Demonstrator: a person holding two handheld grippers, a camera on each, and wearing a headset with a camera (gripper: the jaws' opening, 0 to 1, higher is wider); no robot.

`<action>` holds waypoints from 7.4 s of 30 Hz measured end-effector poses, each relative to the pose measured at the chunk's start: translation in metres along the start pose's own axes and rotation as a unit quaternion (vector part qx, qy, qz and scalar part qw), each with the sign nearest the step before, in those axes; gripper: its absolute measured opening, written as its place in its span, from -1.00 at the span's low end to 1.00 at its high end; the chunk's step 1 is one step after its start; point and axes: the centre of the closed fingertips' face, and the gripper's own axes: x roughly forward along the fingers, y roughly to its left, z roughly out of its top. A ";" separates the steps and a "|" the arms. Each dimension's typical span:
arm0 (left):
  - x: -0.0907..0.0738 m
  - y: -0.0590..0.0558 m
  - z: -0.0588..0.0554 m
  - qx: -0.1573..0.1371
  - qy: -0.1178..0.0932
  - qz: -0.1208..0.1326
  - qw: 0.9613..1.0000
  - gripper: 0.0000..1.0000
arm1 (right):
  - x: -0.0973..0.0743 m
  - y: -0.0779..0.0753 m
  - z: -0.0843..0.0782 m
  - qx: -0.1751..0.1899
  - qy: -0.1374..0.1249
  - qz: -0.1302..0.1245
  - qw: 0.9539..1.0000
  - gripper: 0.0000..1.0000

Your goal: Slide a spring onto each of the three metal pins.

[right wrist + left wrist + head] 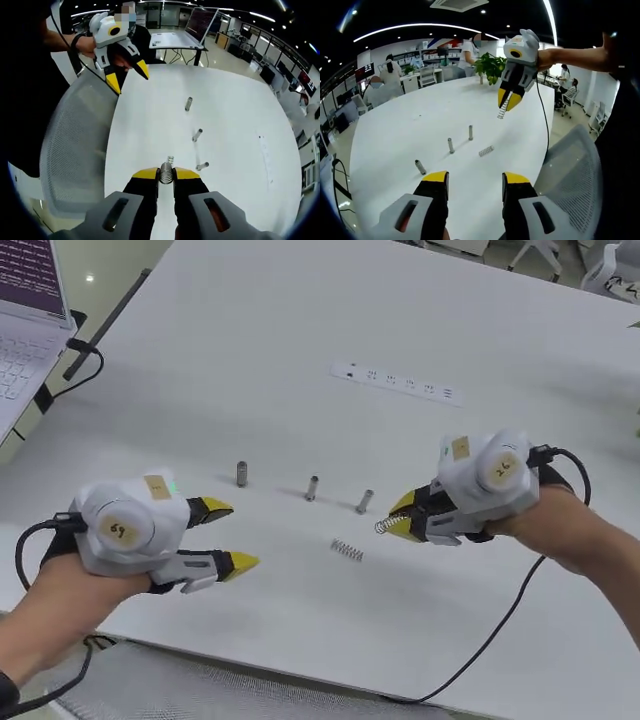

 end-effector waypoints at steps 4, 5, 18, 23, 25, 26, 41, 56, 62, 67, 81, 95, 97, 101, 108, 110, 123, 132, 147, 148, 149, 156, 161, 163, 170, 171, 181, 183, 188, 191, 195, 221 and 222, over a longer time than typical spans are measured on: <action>-0.007 0.004 -0.003 -0.008 0.000 0.011 1.000 -0.21 | 0.001 -0.004 0.000 0.013 0.001 -0.005 1.000 -0.82; -0.008 0.005 -0.004 -0.008 0.000 0.014 1.000 -0.20 | 0.001 -0.005 0.001 0.015 0.000 -0.006 1.000 -0.82; -0.022 0.016 -0.010 -0.028 -0.003 0.034 0.999 -0.07 | 0.010 -0.023 0.010 0.023 0.004 -0.004 1.000 -0.82; -0.028 0.018 -0.013 -0.032 -0.002 0.037 0.999 -0.02 | 0.015 -0.030 0.015 0.024 0.006 -0.004 1.000 -0.82; -0.030 0.020 -0.015 -0.034 -0.001 0.039 0.999 0.01 | 0.017 -0.032 0.017 0.023 0.007 -0.005 1.000 -0.82; -0.031 0.021 -0.016 -0.035 0.000 0.042 0.999 0.03 | 0.018 -0.034 0.019 0.023 0.008 -0.005 1.000 -0.82; -0.040 0.030 -0.023 -0.044 0.003 0.056 0.997 0.09 | 0.039 -0.052 0.030 0.018 0.021 -0.004 1.000 -0.82; -0.044 0.038 -0.026 -0.052 0.003 0.067 0.996 0.09 | 0.067 -0.069 0.038 0.022 0.030 0.007 0.999 -0.82; -0.048 0.043 -0.029 -0.059 0.004 0.077 0.995 0.10 | 0.077 -0.077 0.040 0.021 0.031 0.006 0.999 -0.82; -0.052 0.047 -0.028 -0.063 0.000 0.083 0.995 0.13 | 0.084 -0.081 0.040 0.019 0.036 0.009 0.999 -0.82; -0.058 0.052 -0.033 -0.080 -0.002 0.093 0.992 0.17 | 0.103 -0.082 0.044 0.005 0.051 0.020 0.998 -0.82; -0.066 0.057 -0.042 -0.099 -0.004 0.104 0.990 0.16 | 0.114 -0.081 0.048 -0.003 0.063 0.033 0.997 -0.82; -0.066 0.057 -0.043 -0.100 -0.004 0.104 0.990 0.16 | 0.116 -0.081 0.048 -0.004 0.066 0.034 0.997 -0.82; -0.065 0.058 -0.044 -0.102 -0.004 0.103 0.989 0.16 | 0.119 -0.080 0.049 -0.006 0.069 0.038 0.997 -0.82; -0.064 0.059 -0.046 -0.104 -0.004 0.101 0.989 0.17 | 0.125 -0.080 0.048 -0.010 0.077 0.042 0.996 -0.82; -0.064 0.060 -0.045 -0.106 -0.005 0.101 0.989 0.17 | 0.127 -0.080 0.048 -0.012 0.078 0.043 0.996 -0.82; -0.061 0.062 -0.042 -0.106 -0.006 0.100 0.989 0.18 | 0.143 -0.082 0.040 -0.024 0.092 0.050 0.994 -0.81; -0.060 0.061 -0.040 -0.105 -0.003 0.098 0.990 0.19 | 0.148 -0.082 0.037 -0.034 0.097 0.056 0.993 -0.81; -0.063 0.067 -0.041 -0.108 0.001 0.105 0.989 0.18 | 0.162 -0.079 0.030 -0.045 0.110 0.069 0.990 -0.81; -0.063 0.067 -0.041 -0.108 0.002 0.105 0.989 0.18 | 0.163 -0.079 0.030 -0.045 0.111 0.070 0.990 -0.81; -0.063 0.067 -0.041 -0.108 0.002 0.105 0.989 0.18 | 0.163 -0.079 0.030 -0.045 0.112 0.070 0.990 -0.81; -0.062 0.068 -0.043 -0.109 0.005 0.105 0.988 0.17 | 0.164 -0.079 0.026 -0.048 0.118 0.071 0.989 -0.75; -0.060 0.066 -0.042 -0.108 0.006 0.104 0.989 0.18 | 0.158 -0.081 0.027 -0.048 0.115 0.064 0.990 -0.68; -0.059 0.066 -0.041 -0.106 0.007 0.102 0.989 0.18 | 0.154 -0.083 0.027 -0.044 0.111 0.061 0.991 -0.64; -0.056 0.064 -0.036 -0.101 0.006 0.100 0.990 0.17 | 0.141 -0.088 0.027 -0.027 0.099 0.040 0.994 -0.53; -0.056 0.064 -0.035 -0.101 0.005 0.100 0.990 0.17 | 0.139 -0.088 0.027 -0.025 0.097 0.036 0.994 -0.51; -0.059 0.065 -0.027 -0.097 0.000 0.102 0.990 0.17 | 0.122 -0.088 0.033 0.013 0.060 0.000 0.998 -0.50; -0.061 0.067 -0.025 -0.096 -0.002 0.107 0.990 0.16 | 0.117 -0.087 0.034 0.024 0.049 -0.007 0.998 -0.50; -0.059 0.065 -0.021 -0.091 -0.004 0.105 0.990 0.16 | 0.104 -0.085 0.033 0.032 0.040 -0.027 0.998 -0.50; -0.057 0.063 -0.019 -0.089 -0.005 0.102 0.991 0.16 | 0.095 -0.085 0.035 0.038 0.028 -0.041 0.998 -0.49; -0.052 0.058 -0.016 -0.086 -0.007 0.095 0.992 0.16 | 0.078 -0.086 0.039 0.060 -0.002 -0.064 0.996 -0.49; -0.028 0.059 0.004 -0.060 -0.015 0.061 0.996 0.17 | 0.005 -0.079 0.019 0.160 -0.109 -0.154 0.969 -0.20; -0.028 0.058 0.004 -0.060 -0.014 0.060 0.996 0.17 | 0.004 -0.076 0.016 0.161 -0.106 -0.156 0.969 -0.20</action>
